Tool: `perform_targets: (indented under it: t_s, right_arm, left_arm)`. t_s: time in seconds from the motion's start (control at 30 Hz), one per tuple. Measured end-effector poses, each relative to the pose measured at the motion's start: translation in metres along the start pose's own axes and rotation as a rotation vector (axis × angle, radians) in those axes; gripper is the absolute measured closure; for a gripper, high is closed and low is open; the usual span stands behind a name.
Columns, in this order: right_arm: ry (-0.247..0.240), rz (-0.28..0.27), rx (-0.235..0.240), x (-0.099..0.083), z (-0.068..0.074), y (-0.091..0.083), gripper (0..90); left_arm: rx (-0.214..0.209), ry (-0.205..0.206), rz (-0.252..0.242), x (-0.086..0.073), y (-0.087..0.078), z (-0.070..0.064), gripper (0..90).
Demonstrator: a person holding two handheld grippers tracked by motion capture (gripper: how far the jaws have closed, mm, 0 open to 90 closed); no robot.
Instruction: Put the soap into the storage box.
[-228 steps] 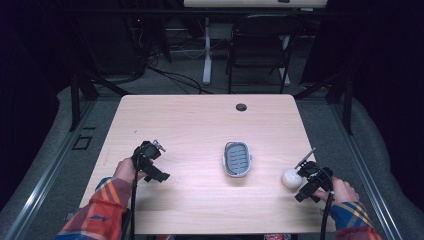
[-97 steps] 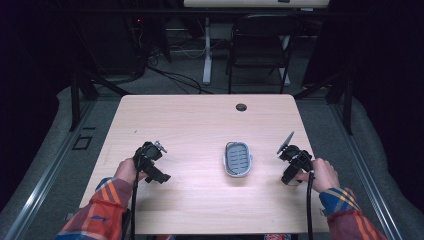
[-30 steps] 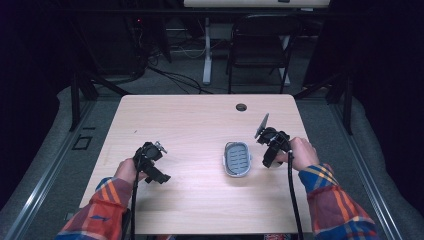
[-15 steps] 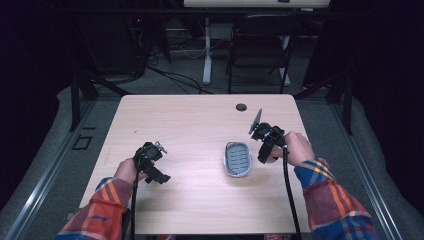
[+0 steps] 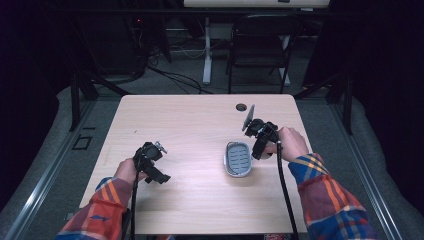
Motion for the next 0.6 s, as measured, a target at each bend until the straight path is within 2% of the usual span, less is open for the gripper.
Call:
perform_targets:
  t_s: [0.6]
  right_arm:
    - [-0.058, 0.005, 0.011, 0.023, 0.010, 0.001, 22.7]
  left_arm:
    - [0.000, 0.000, 0.003, -0.001, 0.001, 0.000, 0.0]
Point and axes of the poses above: each handheld gripper's, and its own axes: y roughly forward along the jaws, x roughly out of its top, z roughly to its left, the point moved 6 cm from there along y, roughly forward along the jaws, and after that the axes turned 4 degrees about -y, right-handed, at the moved point
